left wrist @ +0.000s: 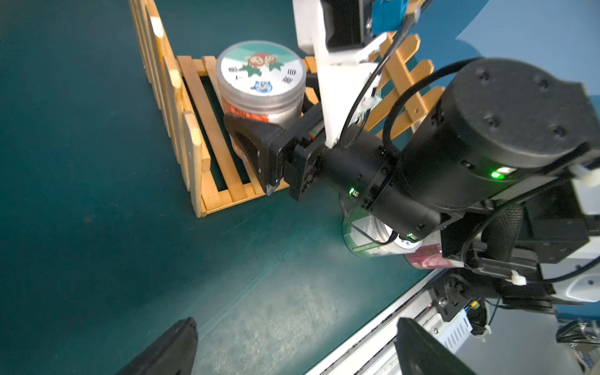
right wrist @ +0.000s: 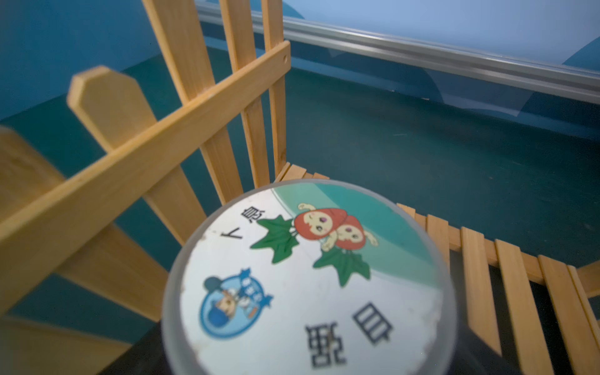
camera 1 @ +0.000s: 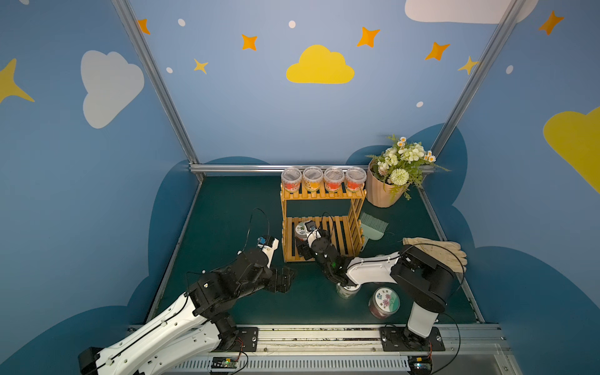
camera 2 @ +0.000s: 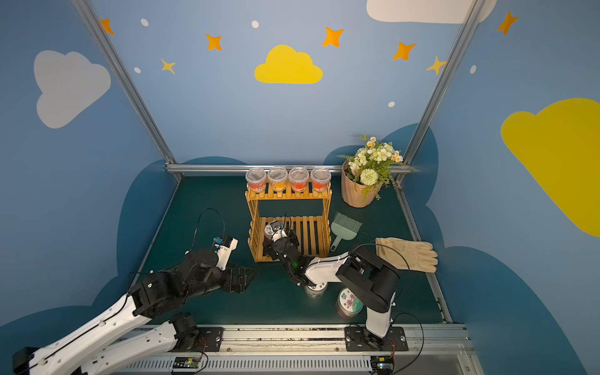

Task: Place the seed container on the shelf
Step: Place the seed jar on the shelf.

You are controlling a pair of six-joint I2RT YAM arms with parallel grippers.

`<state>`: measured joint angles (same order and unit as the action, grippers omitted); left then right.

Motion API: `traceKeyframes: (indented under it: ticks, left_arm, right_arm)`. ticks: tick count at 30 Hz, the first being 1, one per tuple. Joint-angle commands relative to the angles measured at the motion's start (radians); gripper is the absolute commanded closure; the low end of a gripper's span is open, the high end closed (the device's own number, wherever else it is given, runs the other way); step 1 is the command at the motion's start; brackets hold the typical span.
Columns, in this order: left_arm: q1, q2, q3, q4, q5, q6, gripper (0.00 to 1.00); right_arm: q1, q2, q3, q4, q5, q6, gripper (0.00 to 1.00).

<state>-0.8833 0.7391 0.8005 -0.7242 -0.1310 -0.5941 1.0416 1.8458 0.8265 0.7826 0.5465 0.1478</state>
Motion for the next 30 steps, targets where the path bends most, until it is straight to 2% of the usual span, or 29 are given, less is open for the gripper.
traceKeyframes:
  ticks: [1, 3, 8, 11, 16, 20, 23, 25, 27, 30]
  left_arm:
    - [0.006, 0.009, 0.034, -0.075, -0.024, 0.057, 0.0]
    - [0.006, 0.007, 0.025, -0.062, -0.047, 0.031, 0.0]
    - [0.007, -0.029, -0.021, 0.01, -0.019, -0.005, 0.0]
    - [0.007, -0.05, -0.03, 0.005, -0.038, -0.019, 0.0]
    - [0.007, -0.074, -0.04, 0.003, -0.053, -0.04, 0.0]
    - [0.007, -0.077, -0.04, 0.009, -0.055, -0.045, 0.0]
    - [0.008, -0.066, -0.03, 0.011, -0.046, -0.048, 0.0]
    - [0.008, -0.054, -0.021, 0.009, -0.035, -0.046, 0.0]
    - [0.007, -0.045, -0.022, 0.012, -0.027, -0.048, 0.0]
    - [0.008, -0.031, -0.024, 0.024, -0.024, -0.047, 0.0]
  right_arm:
    - [0.011, 0.067, -0.009, 0.359, 0.056, -0.074, 0.25]
    - [0.023, 0.092, -0.002, 0.395, 0.06, -0.106, 0.25]
    - [0.017, 0.1, 0.004, 0.272, 0.067, -0.047, 0.2]
    - [0.009, 0.091, -0.005, 0.214, 0.006, -0.024, 0.18]
    - [-0.006, 0.047, 0.017, -0.016, -0.063, 0.046, 0.13]
    - [-0.025, 0.024, 0.033, -0.13, -0.125, 0.066, 0.12]
    - [-0.015, -0.02, 0.014, -0.161, -0.064, 0.052, 0.03]
    - [-0.01, -0.067, 0.002, -0.169, -0.058, 0.002, 0.02]
    - [-0.015, -0.115, 0.01, -0.236, -0.095, -0.019, 0.02]
    - [-0.035, -0.155, 0.047, -0.418, -0.162, 0.027, 0.02]
